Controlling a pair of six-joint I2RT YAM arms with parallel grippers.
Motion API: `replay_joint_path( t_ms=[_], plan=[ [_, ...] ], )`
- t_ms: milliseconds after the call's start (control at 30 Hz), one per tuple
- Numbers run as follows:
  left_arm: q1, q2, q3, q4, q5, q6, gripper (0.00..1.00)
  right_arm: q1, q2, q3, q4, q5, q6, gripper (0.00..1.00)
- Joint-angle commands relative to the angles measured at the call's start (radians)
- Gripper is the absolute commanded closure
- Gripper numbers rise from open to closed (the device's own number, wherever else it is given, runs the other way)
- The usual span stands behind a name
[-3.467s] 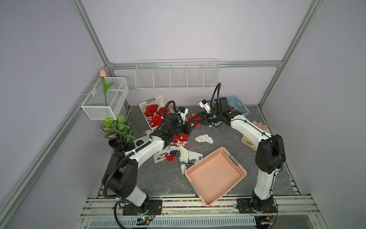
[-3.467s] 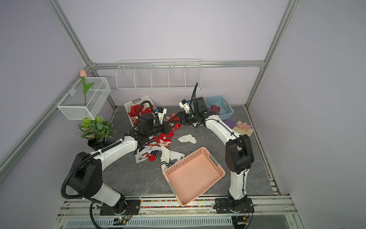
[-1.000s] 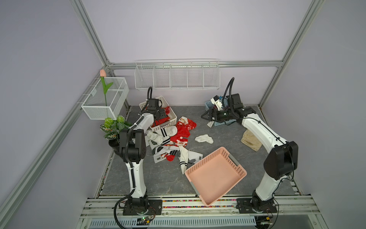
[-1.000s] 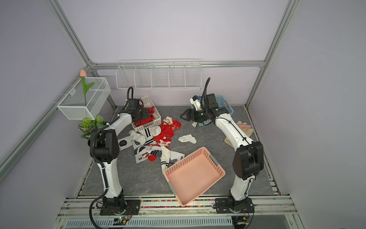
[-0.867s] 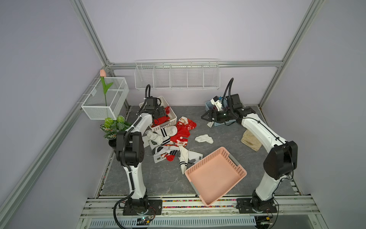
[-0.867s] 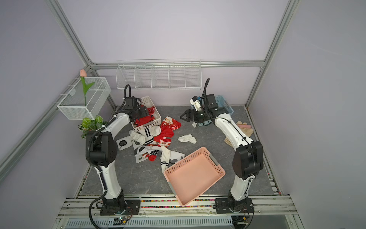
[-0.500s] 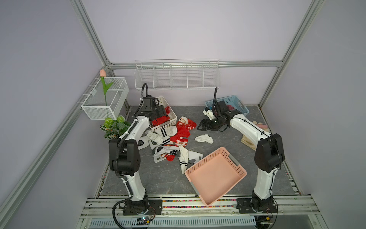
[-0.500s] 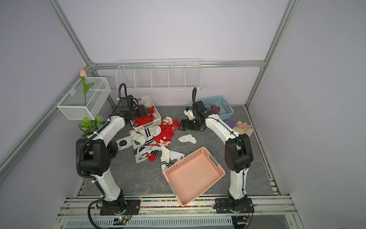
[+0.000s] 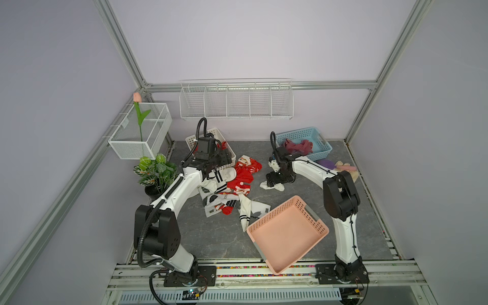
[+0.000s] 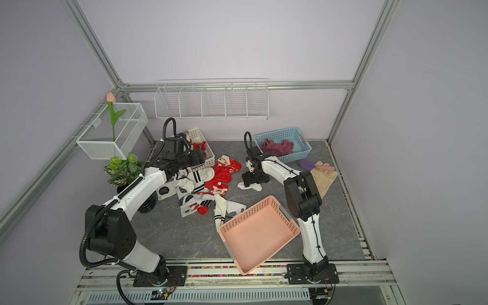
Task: Sort the socks into the basket by color
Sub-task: Place the sock in the bin, then pick up the sock from the center of the board.
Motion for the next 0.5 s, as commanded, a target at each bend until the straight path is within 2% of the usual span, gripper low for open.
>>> replay_joint_path(
  t_ms=[0,67,167,200,233,400,467],
  plan=[
    [-0.018,-0.045,-0.028,-0.016,0.007,-0.028,0.27,0.013,0.031,0.024,-0.029,0.061,-0.030,0.11],
    [-0.022,-0.064,-0.043,-0.015,0.013,-0.034,0.27,0.016,0.041,0.015,-0.023,0.053,-0.027,0.11],
    [-0.027,-0.086,-0.063,-0.017,0.019,-0.043,0.27,0.020,0.052,0.010,-0.023,0.045,-0.021,0.02],
    [-0.030,-0.093,-0.068,-0.019,0.020,-0.044,0.27,0.020,0.052,0.007,-0.021,0.041,-0.017,0.03],
    [-0.030,-0.098,-0.073,-0.019,0.021,-0.046,0.27,0.021,0.050,0.004,-0.018,0.038,-0.014,0.09],
    [-0.038,-0.114,-0.089,-0.024,0.028,-0.046,0.27,0.022,0.031,0.005,-0.011,0.032,-0.003,0.53],
    [-0.041,-0.119,-0.090,-0.024,0.031,-0.046,0.27,0.020,0.023,0.013,-0.015,0.024,-0.002,0.67]
  ],
)
